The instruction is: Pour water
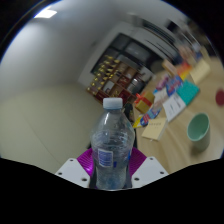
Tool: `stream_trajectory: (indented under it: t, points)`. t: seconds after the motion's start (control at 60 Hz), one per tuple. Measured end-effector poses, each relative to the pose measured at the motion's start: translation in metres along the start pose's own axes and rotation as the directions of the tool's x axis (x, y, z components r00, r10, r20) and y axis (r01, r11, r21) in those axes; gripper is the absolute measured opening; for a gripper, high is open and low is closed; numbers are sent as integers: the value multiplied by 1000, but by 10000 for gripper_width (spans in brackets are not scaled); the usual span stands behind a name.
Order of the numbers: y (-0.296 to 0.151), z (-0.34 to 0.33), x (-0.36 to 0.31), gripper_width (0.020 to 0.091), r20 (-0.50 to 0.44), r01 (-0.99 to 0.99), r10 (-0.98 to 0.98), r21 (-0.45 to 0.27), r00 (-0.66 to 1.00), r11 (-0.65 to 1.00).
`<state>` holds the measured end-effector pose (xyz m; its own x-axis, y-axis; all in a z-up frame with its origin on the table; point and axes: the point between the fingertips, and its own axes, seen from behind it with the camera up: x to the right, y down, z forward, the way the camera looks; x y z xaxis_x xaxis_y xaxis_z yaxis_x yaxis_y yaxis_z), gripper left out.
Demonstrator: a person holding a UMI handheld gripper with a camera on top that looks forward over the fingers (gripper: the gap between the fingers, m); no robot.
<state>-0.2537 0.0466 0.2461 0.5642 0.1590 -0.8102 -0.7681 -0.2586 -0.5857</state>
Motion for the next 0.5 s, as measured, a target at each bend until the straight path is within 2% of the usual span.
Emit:
stream_trajectory:
  t: [0.117,0.15,0.183,0.267,0.467,0.5]
  points:
    - [-41,0,45,410,73,-477,477,-11,876,879]
    - [-46,-1,61,410,76,-585,586,-30,807,810]
    - [-41,-17,46,414,50,-678,679,-39,732,734]
    - [-41,-9,85,414,58,-797,802,-85,595,598]
    - [-49,-38,66,411,130,-960,973,-183,191,213]
    - [-54,-12,75,412,132,-965,978,-184,164,187]
